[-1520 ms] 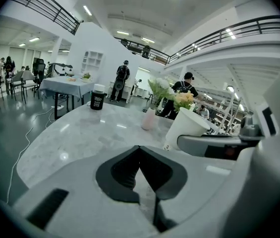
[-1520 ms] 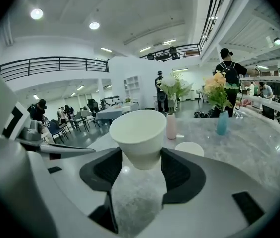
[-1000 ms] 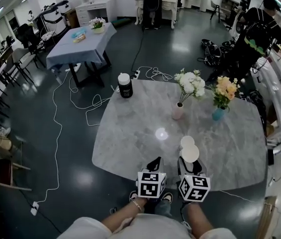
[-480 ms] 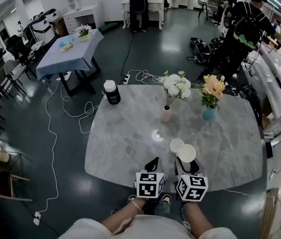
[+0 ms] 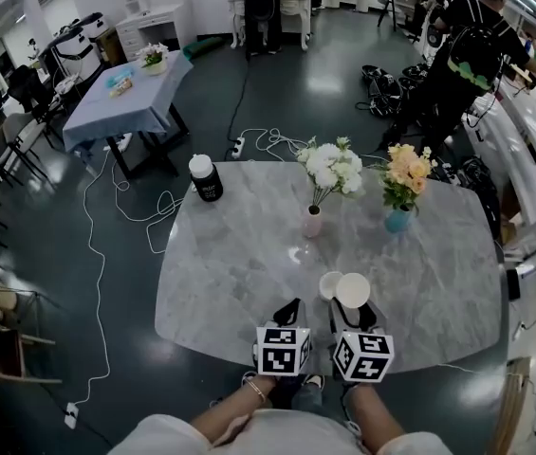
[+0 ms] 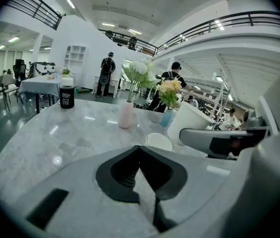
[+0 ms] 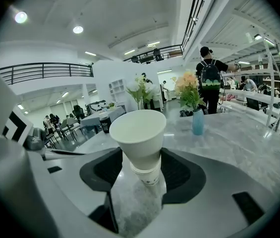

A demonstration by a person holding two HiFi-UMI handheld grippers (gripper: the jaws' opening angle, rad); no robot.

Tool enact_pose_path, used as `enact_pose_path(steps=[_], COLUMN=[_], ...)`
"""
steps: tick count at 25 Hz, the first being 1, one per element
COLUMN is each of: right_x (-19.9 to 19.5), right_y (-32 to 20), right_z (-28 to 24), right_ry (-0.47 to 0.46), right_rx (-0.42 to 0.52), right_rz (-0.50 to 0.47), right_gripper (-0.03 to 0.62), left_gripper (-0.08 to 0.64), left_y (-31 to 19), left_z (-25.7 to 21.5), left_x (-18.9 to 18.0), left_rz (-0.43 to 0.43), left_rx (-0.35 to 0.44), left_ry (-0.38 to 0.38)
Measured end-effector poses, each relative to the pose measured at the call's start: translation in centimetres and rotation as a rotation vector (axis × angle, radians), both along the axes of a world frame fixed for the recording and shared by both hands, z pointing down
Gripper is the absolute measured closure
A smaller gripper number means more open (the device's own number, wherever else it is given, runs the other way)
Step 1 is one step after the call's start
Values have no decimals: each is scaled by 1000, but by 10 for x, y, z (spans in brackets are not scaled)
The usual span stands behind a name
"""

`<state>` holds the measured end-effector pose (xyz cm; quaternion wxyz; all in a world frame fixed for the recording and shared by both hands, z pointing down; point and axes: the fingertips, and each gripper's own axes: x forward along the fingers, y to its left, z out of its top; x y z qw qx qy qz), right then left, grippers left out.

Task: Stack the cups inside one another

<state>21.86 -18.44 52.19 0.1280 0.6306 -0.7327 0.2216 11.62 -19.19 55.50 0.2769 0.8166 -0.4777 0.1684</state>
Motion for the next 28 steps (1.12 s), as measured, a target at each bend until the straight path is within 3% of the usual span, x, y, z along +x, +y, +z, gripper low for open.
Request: enact_pose_path(steps=[28], right_x=[-9], right_y=[-28], right_z=[37], right_ry=[-8], right_rx=[-88], right_rz=[-58], right_gripper=[370], left_gripper=[566], left_y=[-26], left_z=[34], left_x=[-1], left_rz=[-38], left_rx=[-84], left_ry=[-10])
